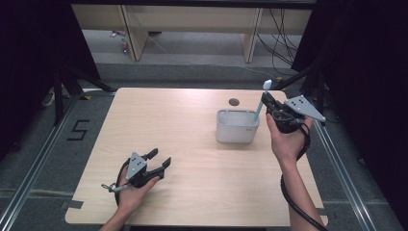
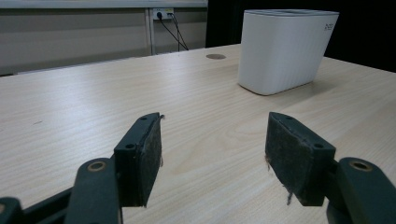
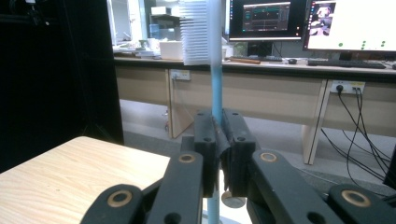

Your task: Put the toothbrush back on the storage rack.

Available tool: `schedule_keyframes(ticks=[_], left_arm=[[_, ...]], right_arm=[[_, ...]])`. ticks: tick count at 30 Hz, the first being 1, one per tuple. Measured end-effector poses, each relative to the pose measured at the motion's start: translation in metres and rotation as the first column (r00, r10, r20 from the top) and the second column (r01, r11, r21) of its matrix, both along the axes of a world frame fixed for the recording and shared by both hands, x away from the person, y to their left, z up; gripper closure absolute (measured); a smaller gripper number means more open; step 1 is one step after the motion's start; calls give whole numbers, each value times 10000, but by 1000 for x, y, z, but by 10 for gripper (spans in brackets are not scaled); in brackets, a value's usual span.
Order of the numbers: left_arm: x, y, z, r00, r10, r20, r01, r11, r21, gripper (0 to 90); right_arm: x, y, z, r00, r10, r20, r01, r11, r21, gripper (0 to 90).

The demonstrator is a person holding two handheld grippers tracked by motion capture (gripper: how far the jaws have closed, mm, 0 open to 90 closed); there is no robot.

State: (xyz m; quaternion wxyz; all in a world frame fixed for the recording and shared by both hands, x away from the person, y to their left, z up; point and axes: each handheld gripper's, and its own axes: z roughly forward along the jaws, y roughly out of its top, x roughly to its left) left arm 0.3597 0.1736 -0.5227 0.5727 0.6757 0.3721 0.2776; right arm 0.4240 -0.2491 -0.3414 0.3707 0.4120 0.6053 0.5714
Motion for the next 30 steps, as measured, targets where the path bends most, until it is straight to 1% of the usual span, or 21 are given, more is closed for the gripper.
schedule_keyframes(ticks=[1, 2, 3, 4, 6, 7, 9, 10, 11, 13, 15, 16, 17, 21, 22, 24, 25, 26, 27, 29, 30], left_arm=[[0, 0, 0, 10000, 2, -1, -2, 10000, -5, 359], [0, 0, 0, 10000, 7, -2, -7, 10000, -7, 359], [0, 0, 0, 10000, 6, -2, -6, 10000, -9, 358], [0, 0, 0, 10000, 0, 0, 0, 10000, -5, 358], [0, 0, 0, 10000, -2, 3, 2, 10000, -5, 359], [0, 0, 0, 10000, 3, 0, -3, 10000, -17, 358], [0, 0, 0, 10000, -5, 5, 5, 10000, -6, 359], [0, 0, 0, 10000, -8, 9, 8, 10000, 5, 358], [0, 0, 0, 10000, -8, 3, 8, 10000, 13, 359], [0, 0, 0, 10000, -7, 8, 7, 10000, 15, 359], [0, 0, 0, 10000, -8, 3, 8, 10000, 16, 360], [0, 0, 0, 10000, -1, 0, 1, 10000, 12, 361], [0, 0, 0, 10000, 3, -8, -3, 10000, 13, 361], [0, 0, 0, 10000, -2, 7, 2, 10000, 16, 361], [0, 0, 0, 10000, -1, 3, 1, 10000, 18, 361], [0, 0, 0, 10000, -2, -2, 2, 10000, 16, 361], [0, 0, 0, 10000, -4, -3, 4, 10000, 18, 361], [0, 0, 0, 10000, -1, 5, 1, 10000, 24, 361], [0, 0, 0, 10000, -3, 6, 3, 10000, 24, 362], [0, 0, 0, 10000, -8, 7, 8, 10000, 25, 361], [0, 0, 0, 10000, -9, 7, 9, 10000, 25, 361]], right_arm=[[1, 0, 0, 10000, -31, 72, 31, 10000, -22, 860], [2, 0, 1, 10000, -25, 39, 25, 10000, -28, 860], [2, 1, 1, 10000, -22, -73, 22, 9999, 107, 860], [3, 0, 1, 10000, -31, -66, 31, 10000, 22, 860], [5, -1, 1, 9999, -84, 133, 84, 10000, -48, 860], [5, 0, 1, 9999, -122, 4, 122, 9999, -4, 860], [7, -1, 1, 9999, -146, 48, 146, 9999, 1, 861], [7, -1, 1, 9998, -164, -123, 165, 9999, 47, 860], [8, -1, 0, 9999, -171, 9, 171, 9998, 41, 861], [10, -2, -1, 9998, -182, 51, 182, 9998, -16, 860], [11, -1, -2, 9997, -250, -52, 251, 9997, 67, 861], [12, -2, -3, 9998, -223, -1, 223, 9997, -58, 860], [11, 0, -3, 9994, -283, -175, 286, 9995, 165, 860], [15, -2, -6, 9996, -253, -102, 253, 9997, -15, 860], [15, -1, -7, 9994, -312, -167, 313, 9995, 50, 860], [17, -1, -8, 9993, -359, -120, 359, 9993, 59, 860], [17, -2, -8, 9992, -342, -214, 342, 9994, -42, 860], [17, -2, -8, 9994, -322, -152, 322, 9995, -12, 860], [17, -2, -8, 9989, -332, -332, 334, 9994, 30, 860], [18, -2, -9, 9991, -325, -258, 327, 9995, 53, 860], [19, -3, -9, 9990, -420, -169, 420, 9991, 1, 860]])
